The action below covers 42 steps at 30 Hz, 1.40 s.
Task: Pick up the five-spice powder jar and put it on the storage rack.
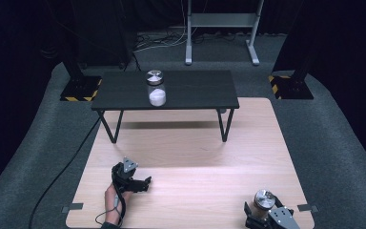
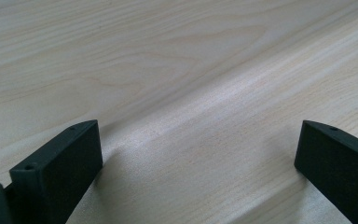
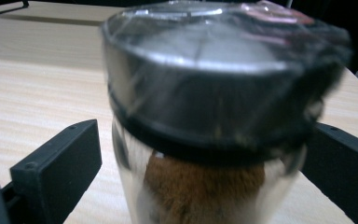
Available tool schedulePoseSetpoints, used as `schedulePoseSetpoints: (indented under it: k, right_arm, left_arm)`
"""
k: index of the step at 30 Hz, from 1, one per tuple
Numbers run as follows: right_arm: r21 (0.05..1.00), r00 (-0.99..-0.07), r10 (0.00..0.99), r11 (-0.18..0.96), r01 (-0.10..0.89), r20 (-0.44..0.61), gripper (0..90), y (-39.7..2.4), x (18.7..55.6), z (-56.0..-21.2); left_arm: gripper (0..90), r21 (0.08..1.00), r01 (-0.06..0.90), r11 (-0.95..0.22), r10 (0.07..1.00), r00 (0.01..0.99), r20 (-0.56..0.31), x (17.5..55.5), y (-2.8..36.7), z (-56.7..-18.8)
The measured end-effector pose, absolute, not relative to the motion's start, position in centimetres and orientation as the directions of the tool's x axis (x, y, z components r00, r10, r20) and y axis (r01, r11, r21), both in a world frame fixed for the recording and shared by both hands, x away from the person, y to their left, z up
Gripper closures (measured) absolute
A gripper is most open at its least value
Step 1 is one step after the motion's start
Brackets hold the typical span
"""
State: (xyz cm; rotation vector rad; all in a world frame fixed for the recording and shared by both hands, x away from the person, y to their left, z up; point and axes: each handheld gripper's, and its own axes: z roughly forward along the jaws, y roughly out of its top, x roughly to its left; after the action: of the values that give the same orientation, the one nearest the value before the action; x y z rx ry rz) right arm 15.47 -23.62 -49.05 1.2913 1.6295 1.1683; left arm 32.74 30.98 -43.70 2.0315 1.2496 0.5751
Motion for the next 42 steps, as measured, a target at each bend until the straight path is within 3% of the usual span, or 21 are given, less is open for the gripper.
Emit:
schedulePoseSetpoints:
  k: [17, 19, 20, 21, 23, 42]
  right_arm:
    - [0.952, -0.231, 0.973, 0.065, 0.298, 0.006, 0.2, -23.6, 16.6, -49.4]
    - [0.959, -0.224, 0.974, 0.058, 0.278, 0.006, 7.2, -23.6, 16.3, -49.7]
    - [0.963, -0.242, 0.970, 0.055, 0.266, 0.011, 18.1, -23.9, 16.2, -49.8]
    - [0.961, -0.236, 0.972, 0.057, 0.269, 0.008, 23.3, -23.8, 16.2, -49.7]
    - [0.961, -0.244, 0.970, 0.052, 0.271, 0.016, 28.6, -24.1, 16.3, -49.8]
    - [0.970, -0.259, 0.966, 0.037, 0.239, 0.027, 29.2, -24.4, 15.4, -49.8]
  left_arm:
    - [0.3, 0.738, 0.597, -0.314, 0.896, 0.443, 0.023, 32.7, 31.0, -43.7]
    - [0.3, 0.738, 0.597, -0.314, 0.896, 0.443, 0.023, 32.7, 31.0, -43.7]
    - [0.3, 0.738, 0.597, -0.314, 0.896, 0.443, 0.023, 32.7, 30.9, -43.7]
    - [0.3, 0.738, 0.598, -0.314, 0.896, 0.443, 0.023, 32.7, 31.0, -43.7]
    - [0.3, 0.738, 0.597, -0.314, 0.896, 0.443, 0.024, 32.7, 30.9, -43.7]
    - [0.3, 0.738, 0.597, -0.315, 0.896, 0.443, 0.024, 32.7, 30.9, -43.7]
